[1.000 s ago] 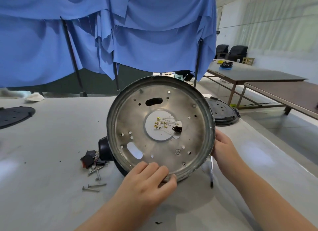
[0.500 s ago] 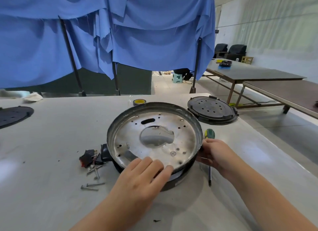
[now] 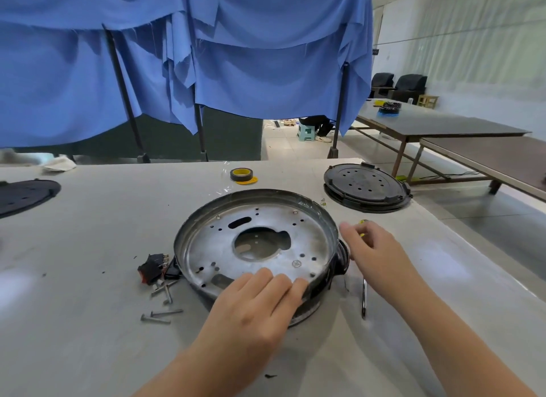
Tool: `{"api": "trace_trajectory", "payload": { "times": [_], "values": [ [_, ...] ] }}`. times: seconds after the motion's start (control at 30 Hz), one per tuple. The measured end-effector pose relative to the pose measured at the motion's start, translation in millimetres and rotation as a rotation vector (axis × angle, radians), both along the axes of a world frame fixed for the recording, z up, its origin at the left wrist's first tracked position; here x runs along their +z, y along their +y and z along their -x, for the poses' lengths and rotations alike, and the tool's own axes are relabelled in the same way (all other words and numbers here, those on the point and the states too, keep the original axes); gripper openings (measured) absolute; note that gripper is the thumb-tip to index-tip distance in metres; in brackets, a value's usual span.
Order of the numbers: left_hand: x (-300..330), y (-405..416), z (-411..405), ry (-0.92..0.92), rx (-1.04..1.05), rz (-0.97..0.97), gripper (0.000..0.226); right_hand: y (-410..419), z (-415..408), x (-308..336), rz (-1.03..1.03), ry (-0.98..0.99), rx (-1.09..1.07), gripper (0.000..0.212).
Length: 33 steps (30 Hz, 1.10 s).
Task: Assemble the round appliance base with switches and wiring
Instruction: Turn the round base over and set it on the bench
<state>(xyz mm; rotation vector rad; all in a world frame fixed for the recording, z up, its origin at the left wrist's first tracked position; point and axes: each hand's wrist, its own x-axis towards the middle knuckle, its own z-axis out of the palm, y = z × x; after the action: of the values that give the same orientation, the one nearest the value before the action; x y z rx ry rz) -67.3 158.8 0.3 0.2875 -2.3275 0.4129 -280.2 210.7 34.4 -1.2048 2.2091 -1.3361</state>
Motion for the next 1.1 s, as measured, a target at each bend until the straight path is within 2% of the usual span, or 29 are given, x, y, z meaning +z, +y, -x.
{"api": "trace_trajectory", "payload": {
  "times": [0.07,0.17,0.27,0.4,0.5,0.57,0.67,0.8,0.87,0.93,0.97,1.03,1.1],
  "values": [
    [0,2,3,-0.021,0.001,0.042,0.027,-2,-4,1,0.015,-0.14,0.084,0.035],
    [3,2,3,-0.02,0.016,0.089,0.021,-5,-7,-1,-0.008,-0.25,0.156,0.017],
    [8,1,-1,-0.006,0.019,0.043,0.025,-6,-8,0,0.028,-0.288,0.171,0.023],
    [22,-10,-23,-0.059,0.033,-0.172,0.051,-6,-4,0,0.061,-0.275,0.141,0.027],
    [35,-28,-48,0.04,0.11,-0.507,0.075,-5,-2,-1,0.035,-0.311,0.144,0.029],
    [40,-43,-60,0.162,0.151,-0.734,0.079,-5,-2,-2,0.007,-0.325,0.154,0.03],
    [31,-65,-68,0.329,0.246,-0.895,0.08,-5,-1,-4,-0.02,-0.323,0.16,0.034],
    [12,-80,-66,0.377,0.318,-1.24,0.091,-4,1,-7,0.046,-0.253,0.078,0.023],
    [9,-81,-64,0.401,0.31,-1.313,0.091,-4,3,-12,0.08,-0.174,0.035,0.028],
    [9,-80,-63,0.423,0.233,-1.344,0.073,-5,-2,-15,0.075,-0.134,0.05,0.036],
    [8,-78,-61,0.435,0.198,-1.349,0.06,-5,-5,-17,0.075,-0.152,0.078,0.033],
    [6,-75,-57,0.462,0.172,-1.356,0.053,-9,-12,-21,0.063,-0.26,0.117,0.014],
    [4,-73,-53,0.476,0.14,-1.367,0.056,-12,-18,-23,0.061,-0.342,0.137,0.021]
  ]
}}
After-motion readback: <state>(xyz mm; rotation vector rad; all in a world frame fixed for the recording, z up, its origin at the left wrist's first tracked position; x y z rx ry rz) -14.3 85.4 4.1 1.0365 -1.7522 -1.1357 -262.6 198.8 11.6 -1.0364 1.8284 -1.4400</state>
